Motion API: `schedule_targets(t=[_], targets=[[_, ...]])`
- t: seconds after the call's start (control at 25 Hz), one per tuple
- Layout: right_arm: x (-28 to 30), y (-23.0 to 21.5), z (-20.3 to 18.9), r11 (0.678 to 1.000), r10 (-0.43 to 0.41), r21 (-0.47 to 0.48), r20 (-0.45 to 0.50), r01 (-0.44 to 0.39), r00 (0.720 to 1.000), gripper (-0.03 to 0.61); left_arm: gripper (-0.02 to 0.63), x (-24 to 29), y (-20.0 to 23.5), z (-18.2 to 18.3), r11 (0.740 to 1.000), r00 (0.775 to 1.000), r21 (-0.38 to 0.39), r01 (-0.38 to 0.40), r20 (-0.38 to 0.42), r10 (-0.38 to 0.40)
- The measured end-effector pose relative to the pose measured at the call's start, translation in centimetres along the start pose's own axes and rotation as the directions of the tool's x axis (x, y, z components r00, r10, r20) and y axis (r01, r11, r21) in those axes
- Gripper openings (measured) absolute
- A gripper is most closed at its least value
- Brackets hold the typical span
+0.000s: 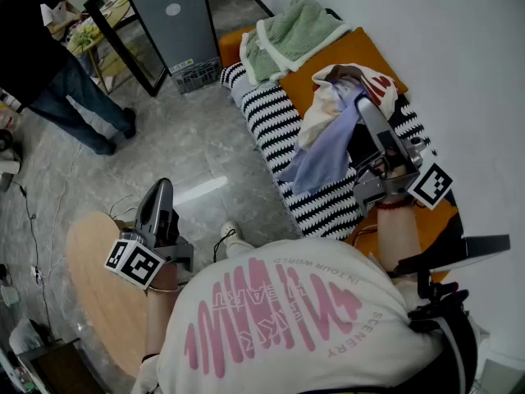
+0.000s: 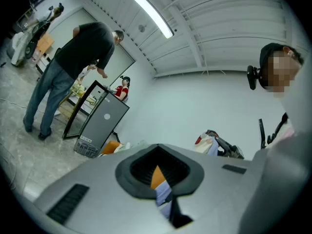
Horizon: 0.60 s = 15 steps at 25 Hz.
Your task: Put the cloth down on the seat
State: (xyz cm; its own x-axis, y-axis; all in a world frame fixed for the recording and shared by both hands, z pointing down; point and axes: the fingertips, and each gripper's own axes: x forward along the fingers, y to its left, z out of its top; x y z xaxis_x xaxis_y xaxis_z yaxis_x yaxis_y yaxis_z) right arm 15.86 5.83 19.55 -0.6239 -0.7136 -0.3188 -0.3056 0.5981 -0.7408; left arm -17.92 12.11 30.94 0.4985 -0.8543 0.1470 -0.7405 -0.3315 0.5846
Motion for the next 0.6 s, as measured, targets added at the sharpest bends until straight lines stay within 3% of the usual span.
schedule_targets(t=[0.36, 0.6], targets=[[-0.1, -0.3, 0.2, 1.000, 0.004, 0.011, 0.024, -0.004, 1.000, 0.083, 0.009, -0.2, 0.2, 0.6, 1.000, 1.000, 0.015, -0.005, 0.005, 0.005], [0.1, 0.5, 0.1, 0.998, 0.061, 0.002, 0.011, -0.061, 0.998, 0.083, 0.009, -1.7, -0.1, 0.7, 0.999, 0.997, 0.038, -0.021, 0.073, 0.018]])
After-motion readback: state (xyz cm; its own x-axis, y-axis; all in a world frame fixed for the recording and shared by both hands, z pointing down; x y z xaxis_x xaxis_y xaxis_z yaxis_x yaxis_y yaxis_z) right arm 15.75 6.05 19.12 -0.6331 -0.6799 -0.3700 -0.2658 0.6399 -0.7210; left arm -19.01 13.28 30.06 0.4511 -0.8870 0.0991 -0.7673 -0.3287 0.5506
